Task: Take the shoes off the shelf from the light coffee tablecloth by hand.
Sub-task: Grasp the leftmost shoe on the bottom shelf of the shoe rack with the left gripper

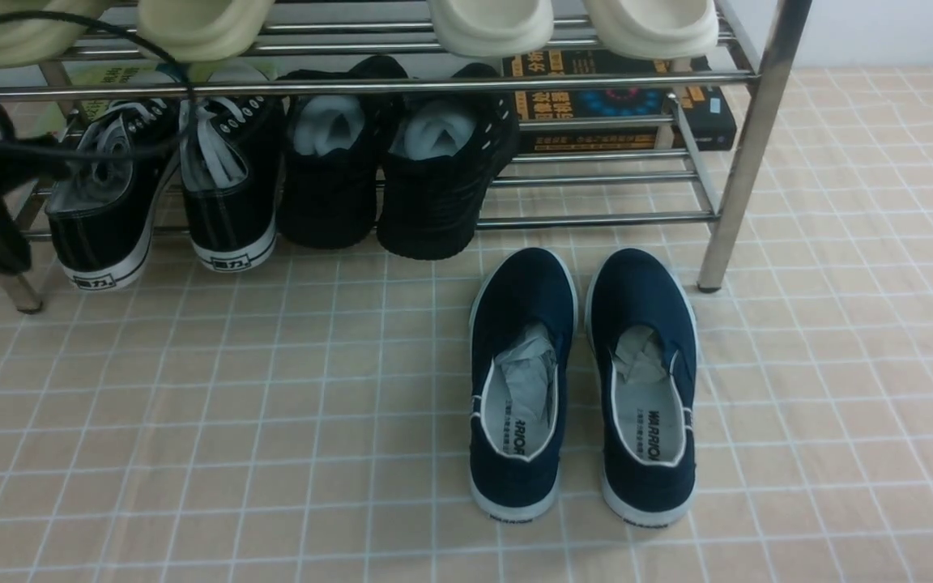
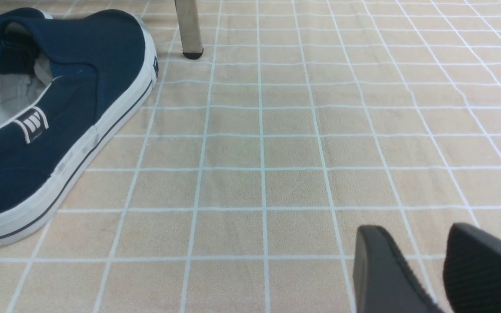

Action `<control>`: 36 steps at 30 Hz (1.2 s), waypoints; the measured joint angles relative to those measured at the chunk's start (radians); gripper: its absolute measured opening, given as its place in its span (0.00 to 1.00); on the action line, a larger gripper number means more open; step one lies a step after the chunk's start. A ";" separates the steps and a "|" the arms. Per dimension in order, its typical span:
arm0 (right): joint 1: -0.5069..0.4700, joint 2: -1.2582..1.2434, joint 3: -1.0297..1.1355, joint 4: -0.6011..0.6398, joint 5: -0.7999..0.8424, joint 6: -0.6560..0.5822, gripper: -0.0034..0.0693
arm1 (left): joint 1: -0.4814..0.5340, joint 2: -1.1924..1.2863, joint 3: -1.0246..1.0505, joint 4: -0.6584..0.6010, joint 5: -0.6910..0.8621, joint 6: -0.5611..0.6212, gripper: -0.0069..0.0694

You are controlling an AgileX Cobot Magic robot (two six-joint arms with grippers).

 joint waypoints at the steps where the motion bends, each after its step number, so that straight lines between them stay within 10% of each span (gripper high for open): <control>1: 0.000 0.000 0.000 0.000 0.000 0.000 0.38 | 0.028 0.019 -0.028 -0.018 0.005 -0.001 0.10; 12: 0.000 0.000 0.000 0.000 0.000 0.000 0.38 | 0.059 0.088 -0.072 -0.126 -0.137 -0.001 0.18; 23: 0.000 0.000 0.000 -0.001 0.000 0.000 0.38 | 0.059 0.193 -0.072 -0.163 -0.252 -0.001 0.56; 36: 0.000 0.000 0.000 -0.001 0.000 0.000 0.38 | 0.059 0.319 -0.072 -0.246 -0.315 -0.002 0.54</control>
